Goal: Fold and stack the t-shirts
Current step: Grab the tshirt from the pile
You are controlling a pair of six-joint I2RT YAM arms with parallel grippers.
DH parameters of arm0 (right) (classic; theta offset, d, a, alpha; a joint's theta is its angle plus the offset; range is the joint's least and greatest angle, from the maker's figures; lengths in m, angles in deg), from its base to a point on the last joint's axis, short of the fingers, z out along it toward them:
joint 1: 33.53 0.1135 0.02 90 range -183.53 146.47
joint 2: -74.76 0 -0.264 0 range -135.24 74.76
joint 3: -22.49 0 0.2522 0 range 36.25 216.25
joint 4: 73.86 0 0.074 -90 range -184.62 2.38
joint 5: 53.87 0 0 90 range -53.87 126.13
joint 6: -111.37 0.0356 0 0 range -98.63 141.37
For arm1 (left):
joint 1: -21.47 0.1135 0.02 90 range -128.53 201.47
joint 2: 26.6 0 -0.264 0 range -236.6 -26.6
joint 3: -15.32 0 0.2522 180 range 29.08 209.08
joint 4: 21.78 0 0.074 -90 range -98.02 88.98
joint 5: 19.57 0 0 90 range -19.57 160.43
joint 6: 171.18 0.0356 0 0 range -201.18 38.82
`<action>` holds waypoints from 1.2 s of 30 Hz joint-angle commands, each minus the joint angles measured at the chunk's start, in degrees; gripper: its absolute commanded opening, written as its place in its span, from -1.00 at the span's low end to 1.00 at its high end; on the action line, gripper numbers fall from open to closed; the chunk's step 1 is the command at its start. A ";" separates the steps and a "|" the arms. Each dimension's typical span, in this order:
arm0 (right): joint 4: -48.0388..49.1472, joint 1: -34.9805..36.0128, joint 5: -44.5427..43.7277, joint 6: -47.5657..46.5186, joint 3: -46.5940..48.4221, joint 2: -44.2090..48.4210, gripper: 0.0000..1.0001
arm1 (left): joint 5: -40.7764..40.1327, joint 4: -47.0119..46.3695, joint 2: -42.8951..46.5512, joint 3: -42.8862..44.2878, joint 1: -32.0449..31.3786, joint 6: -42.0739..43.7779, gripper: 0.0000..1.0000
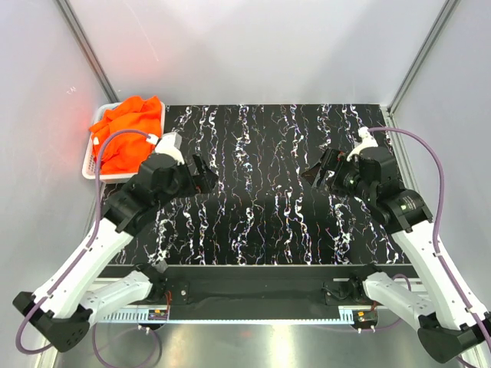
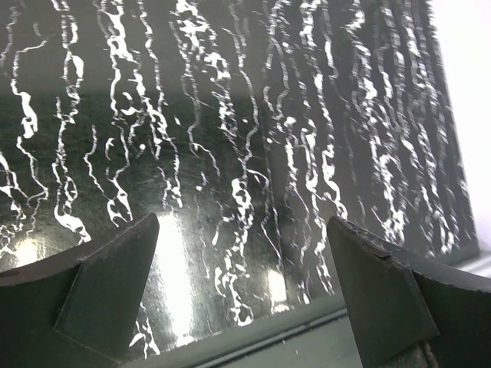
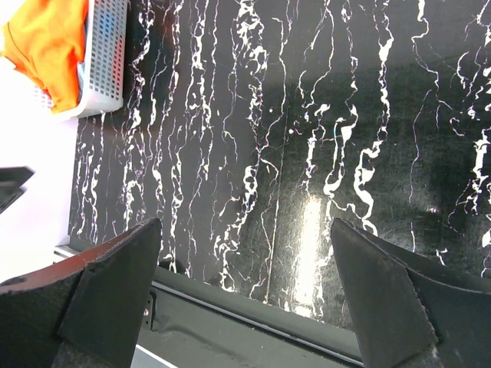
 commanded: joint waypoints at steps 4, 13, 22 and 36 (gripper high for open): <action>5.62 0.18 0.71 0.25 -1.58 3.45 0.99 | -17.20 -14.39 -5.67 0.23 1.73 2.59 0.97; 8.71 0.26 6.34 0.77 -3.25 4.33 0.99 | -20.94 -14.33 -26.59 9.88 28.86 -4.69 0.80; 10.73 0.18 11.26 1.83 -3.51 2.31 0.99 | -14.01 -19.86 -40.92 15.34 41.02 -3.65 0.72; 8.54 0.18 7.92 -0.64 -2.29 1.25 0.99 | -5.66 -19.05 -44.13 26.77 42.79 5.76 -1.00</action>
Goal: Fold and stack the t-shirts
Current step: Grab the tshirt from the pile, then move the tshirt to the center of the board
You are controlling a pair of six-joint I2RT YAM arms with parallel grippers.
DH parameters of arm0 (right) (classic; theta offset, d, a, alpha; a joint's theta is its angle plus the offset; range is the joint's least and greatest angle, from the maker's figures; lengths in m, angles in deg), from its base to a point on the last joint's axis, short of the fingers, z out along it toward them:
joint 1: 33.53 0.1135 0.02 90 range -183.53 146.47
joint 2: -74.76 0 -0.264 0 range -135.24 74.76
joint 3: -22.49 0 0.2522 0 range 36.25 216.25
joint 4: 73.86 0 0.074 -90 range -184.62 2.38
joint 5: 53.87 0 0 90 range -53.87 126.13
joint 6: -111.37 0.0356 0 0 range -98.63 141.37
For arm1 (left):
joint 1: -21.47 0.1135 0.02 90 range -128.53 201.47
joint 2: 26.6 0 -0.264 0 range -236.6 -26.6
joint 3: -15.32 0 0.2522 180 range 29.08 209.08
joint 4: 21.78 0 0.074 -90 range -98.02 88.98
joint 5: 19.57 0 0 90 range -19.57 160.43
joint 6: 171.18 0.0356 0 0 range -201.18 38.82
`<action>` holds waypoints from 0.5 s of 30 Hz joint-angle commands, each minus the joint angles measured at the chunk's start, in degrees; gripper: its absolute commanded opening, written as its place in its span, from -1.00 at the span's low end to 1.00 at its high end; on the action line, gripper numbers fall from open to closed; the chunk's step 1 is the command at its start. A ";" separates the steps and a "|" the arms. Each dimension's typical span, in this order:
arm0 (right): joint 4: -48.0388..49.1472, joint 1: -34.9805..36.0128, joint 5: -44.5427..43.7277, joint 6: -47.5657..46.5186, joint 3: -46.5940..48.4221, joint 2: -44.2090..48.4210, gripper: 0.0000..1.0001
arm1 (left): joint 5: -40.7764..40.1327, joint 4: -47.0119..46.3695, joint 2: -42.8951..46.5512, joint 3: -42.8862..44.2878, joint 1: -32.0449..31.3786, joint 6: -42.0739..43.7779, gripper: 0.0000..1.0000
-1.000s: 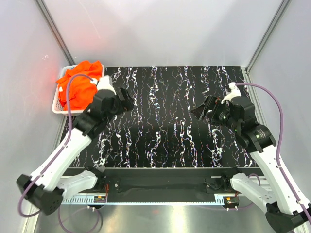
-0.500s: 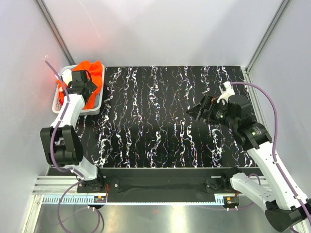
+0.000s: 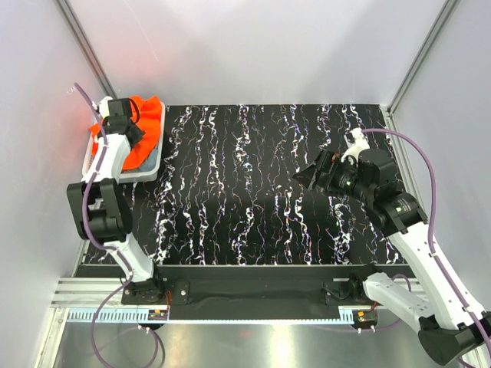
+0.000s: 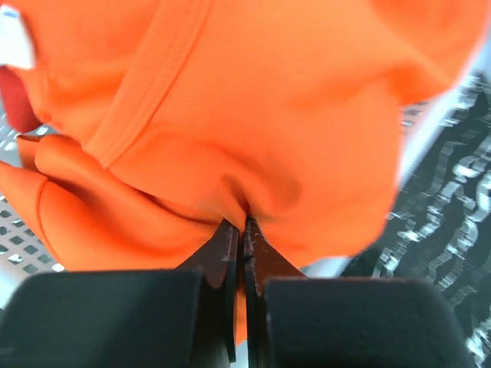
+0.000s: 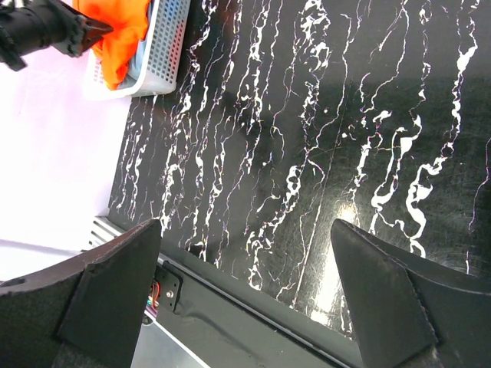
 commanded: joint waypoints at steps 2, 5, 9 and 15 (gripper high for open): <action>0.06 0.18 0.01 -0.50 2.41 -0.10 0.99 | 7.38 -7.14 9.85 4.38 -1.12 3.92 -1.00; -0.12 0.18 3.17 0.72 2.94 0.25 0.99 | 10.81 -7.06 15.03 10.07 -4.37 5.68 -1.00; 0.41 0.18 3.98 2.31 2.59 1.04 0.99 | 16.78 -6.18 18.03 15.64 -8.15 6.13 -0.97; -1.18 0.18 2.57 2.84 3.56 1.39 0.99 | 27.65 -8.45 23.83 13.11 -11.40 1.04 -1.00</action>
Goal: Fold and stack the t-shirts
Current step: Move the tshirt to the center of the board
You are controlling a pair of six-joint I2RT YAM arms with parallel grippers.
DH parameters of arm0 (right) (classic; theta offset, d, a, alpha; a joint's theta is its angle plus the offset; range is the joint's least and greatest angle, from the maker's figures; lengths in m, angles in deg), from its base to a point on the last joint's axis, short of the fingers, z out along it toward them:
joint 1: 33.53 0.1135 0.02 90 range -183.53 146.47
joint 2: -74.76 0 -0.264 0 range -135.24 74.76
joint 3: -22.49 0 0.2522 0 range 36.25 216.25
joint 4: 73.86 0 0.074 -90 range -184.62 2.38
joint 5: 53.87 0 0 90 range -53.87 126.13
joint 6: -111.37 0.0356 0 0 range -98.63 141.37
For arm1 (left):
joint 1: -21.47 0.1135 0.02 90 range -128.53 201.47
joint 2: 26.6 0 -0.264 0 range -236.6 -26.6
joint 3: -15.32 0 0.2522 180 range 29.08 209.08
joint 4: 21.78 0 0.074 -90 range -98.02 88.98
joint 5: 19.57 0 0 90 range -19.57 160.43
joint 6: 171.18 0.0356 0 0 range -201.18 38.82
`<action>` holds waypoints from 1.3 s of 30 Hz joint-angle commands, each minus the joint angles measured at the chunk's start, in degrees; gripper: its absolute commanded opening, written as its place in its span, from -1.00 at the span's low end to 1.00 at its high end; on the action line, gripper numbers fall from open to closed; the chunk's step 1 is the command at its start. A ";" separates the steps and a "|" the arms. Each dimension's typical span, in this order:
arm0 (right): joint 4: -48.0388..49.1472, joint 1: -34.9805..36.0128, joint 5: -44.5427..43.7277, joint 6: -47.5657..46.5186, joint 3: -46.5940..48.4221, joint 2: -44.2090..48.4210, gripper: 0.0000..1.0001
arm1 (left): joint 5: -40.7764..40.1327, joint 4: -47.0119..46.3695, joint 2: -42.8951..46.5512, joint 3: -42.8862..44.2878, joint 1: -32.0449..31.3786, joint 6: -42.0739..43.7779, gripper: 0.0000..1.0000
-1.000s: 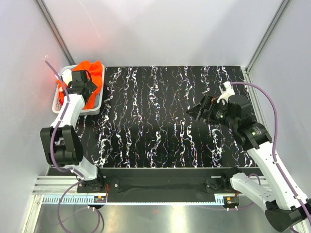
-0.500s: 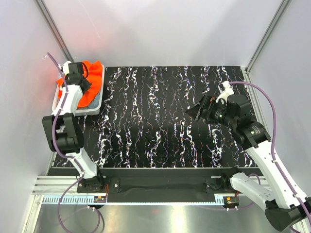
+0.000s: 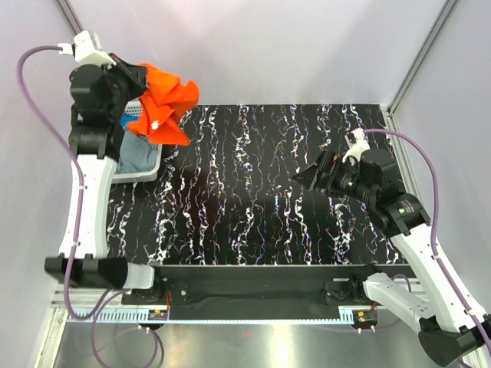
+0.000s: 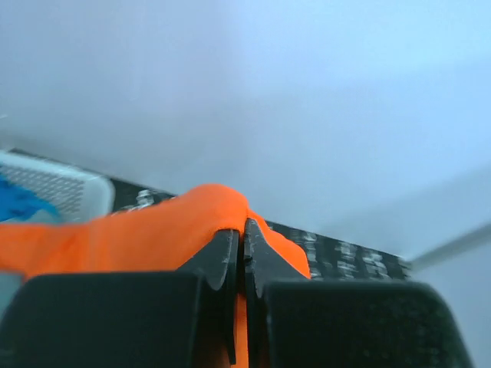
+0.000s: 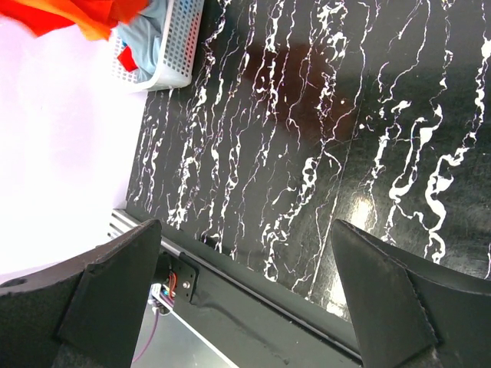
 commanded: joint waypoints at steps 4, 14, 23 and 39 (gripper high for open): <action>0.22 0.18 -0.97 1.38 2.62 0.76 0.99 | 15.50 -5.92 7.99 -13.11 -10.25 -4.14 -1.00; -2.50 0.26 -12.84 0.15 -0.71 -4.94 0.99 | 13.31 -9.28 27.67 -57.87 -34.88 -15.03 -0.55; 10.41 0.18 -11.26 -2.67 -1.25 -21.72 0.85 | -9.53 11.46 33.67 -54.55 -36.21 -11.96 0.58; 18.50 0.18 -8.01 -13.29 5.61 -49.86 0.40 | 2.32 -1.53 8.55 -54.03 -21.71 -10.20 0.37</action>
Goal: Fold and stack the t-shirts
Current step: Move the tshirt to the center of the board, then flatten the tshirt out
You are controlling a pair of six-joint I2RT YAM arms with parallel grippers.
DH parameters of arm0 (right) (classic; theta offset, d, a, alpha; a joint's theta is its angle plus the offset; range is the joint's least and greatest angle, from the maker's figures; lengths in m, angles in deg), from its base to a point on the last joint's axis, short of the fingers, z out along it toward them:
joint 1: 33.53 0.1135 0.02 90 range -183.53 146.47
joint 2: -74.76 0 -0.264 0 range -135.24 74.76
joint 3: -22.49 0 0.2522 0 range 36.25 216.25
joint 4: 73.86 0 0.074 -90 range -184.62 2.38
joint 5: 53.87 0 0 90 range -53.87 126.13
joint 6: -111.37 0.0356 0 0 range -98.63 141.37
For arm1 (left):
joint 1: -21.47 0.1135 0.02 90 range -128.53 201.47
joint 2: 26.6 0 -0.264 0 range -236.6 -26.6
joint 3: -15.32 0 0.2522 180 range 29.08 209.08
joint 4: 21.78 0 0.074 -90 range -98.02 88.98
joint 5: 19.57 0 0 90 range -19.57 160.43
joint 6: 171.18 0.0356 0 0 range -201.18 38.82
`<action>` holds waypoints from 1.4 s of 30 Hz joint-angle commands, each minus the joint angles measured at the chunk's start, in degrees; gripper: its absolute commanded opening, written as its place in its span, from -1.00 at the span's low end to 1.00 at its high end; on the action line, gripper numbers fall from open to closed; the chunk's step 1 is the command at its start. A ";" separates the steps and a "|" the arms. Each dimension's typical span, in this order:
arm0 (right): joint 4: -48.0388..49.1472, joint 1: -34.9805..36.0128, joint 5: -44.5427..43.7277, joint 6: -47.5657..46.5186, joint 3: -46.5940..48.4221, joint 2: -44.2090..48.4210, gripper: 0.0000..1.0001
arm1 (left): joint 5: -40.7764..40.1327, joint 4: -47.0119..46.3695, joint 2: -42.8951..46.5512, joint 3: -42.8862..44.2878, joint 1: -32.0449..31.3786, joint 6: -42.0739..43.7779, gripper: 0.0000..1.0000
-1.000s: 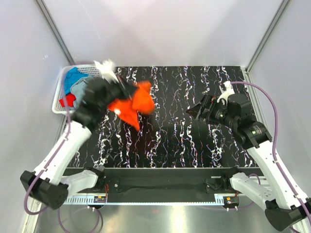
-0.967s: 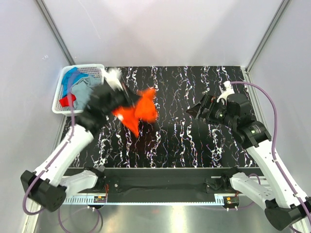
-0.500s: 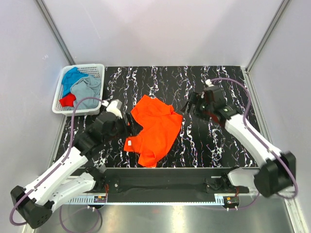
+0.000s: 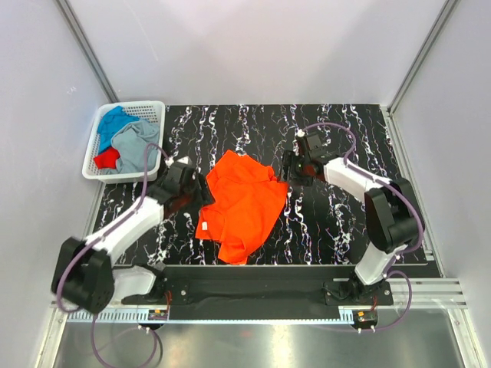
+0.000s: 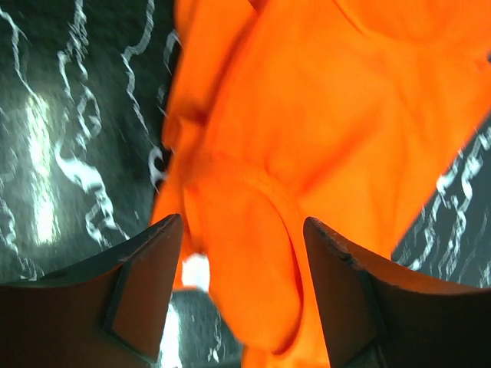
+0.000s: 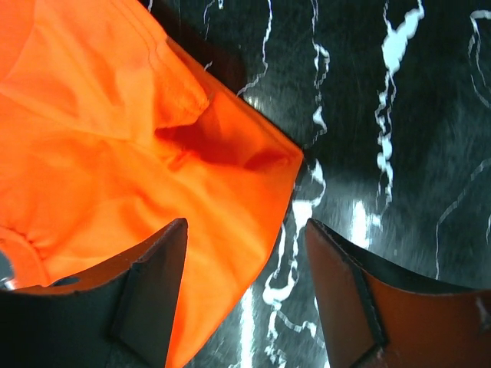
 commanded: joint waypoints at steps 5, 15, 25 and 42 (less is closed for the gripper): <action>5.07 0.26 3.56 -4.76 2.73 -5.05 0.39 | 2.27 -6.21 -12.60 10.34 2.78 3.42 0.26; 3.22 0.18 5.24 0.43 1.33 -4.09 0.29 | 7.80 -10.00 -32.63 35.96 2.69 20.79 0.25; 3.74 0.26 8.83 2.71 -2.54 1.53 0.27 | 15.89 -5.96 -53.89 55.77 3.22 31.73 0.08; 1.64 0.18 8.49 1.05 -3.33 5.49 0.27 | 21.96 -0.33 -66.22 68.53 3.57 34.46 0.01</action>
